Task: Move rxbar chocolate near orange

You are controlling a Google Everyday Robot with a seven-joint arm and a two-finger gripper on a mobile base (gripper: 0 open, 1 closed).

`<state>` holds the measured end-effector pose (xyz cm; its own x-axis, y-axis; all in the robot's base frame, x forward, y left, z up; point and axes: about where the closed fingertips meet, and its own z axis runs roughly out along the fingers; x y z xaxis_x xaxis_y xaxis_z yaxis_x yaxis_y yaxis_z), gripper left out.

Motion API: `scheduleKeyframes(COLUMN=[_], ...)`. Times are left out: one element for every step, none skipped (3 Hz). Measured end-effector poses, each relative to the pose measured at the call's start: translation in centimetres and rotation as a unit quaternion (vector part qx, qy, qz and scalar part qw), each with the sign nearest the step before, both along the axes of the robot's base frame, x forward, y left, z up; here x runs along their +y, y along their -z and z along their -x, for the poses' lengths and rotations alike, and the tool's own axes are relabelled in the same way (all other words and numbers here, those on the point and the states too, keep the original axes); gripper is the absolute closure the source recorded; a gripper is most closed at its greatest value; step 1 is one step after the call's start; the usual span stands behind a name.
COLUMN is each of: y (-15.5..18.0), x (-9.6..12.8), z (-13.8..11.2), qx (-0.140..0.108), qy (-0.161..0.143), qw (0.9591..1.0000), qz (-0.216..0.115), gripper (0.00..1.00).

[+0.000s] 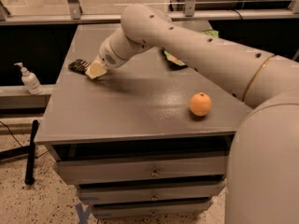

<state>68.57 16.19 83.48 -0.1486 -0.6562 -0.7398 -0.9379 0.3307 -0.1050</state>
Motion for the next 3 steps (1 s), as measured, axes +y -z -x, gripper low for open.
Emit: scheduleKeyframes(y=[-2.0,-4.3,-5.2], x=[-1.3,-4.5,-8.6], z=[-0.5,-1.3,-1.0], qx=[-0.019,-0.039,-0.041], qy=[-0.001,0.008,0.018], qw=[0.9996,0.9974,0.9928], qz=[0.019,0.06,0.111], gripper=[1.0,1.0,1.0])
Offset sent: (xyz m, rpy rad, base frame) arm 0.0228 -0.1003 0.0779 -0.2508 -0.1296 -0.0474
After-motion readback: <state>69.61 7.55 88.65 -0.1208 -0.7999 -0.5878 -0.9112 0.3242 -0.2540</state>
